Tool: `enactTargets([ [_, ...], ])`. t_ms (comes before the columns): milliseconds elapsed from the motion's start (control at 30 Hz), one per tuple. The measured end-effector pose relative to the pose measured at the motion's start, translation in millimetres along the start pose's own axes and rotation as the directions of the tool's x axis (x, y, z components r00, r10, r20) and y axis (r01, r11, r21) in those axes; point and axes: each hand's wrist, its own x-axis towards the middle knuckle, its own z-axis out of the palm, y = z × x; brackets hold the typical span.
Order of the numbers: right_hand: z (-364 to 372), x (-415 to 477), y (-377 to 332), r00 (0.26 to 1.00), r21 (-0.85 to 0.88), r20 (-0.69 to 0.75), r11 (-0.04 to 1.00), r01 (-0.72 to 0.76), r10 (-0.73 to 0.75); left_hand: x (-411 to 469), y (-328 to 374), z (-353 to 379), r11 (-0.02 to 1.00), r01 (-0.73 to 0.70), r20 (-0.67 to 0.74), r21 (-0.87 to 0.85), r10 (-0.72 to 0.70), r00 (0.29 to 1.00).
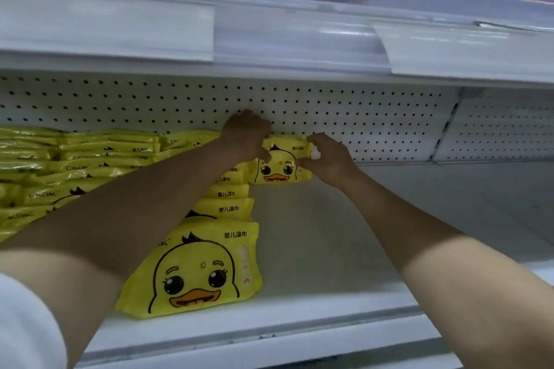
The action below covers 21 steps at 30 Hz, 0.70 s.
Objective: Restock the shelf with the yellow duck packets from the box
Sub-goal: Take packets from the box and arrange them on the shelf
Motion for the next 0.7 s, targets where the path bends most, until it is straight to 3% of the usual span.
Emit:
enactTargets([
  [167, -19, -19, -26, 0.995, 0.069, -0.071, 0.994, 0.082, -0.077, -29, -9, -37, 0.987, 0.056, -0.008, -0.148, -0.058, 0.998],
  [333, -23, -57, -80, 0.978, 0.223, -0.044, 0.952, 0.209, -0.204, -82, -20, -73, 0.948, 0.122, 0.051, -0.295, -0.112, 0.992],
  [533, -21, -114, -119, 0.918, 0.329, 0.225, 0.913, 0.243, -0.326, -160, -16, -97, 0.918, 0.211, 0.177, -0.336, -0.158, 0.971],
  [633, -18, -134, -122, 0.859, 0.179, 0.393, 0.944, 0.278, -0.327, -192, -9, -97, 0.899, 0.277, 0.309, -0.341, -0.171, 0.936],
  [700, -9, -143, -120, 0.854, 0.087, 0.430, 0.955, 0.284, -0.294, -208, 2, -96, 0.927, 0.286, 0.400, -0.241, -0.174, 0.900],
])
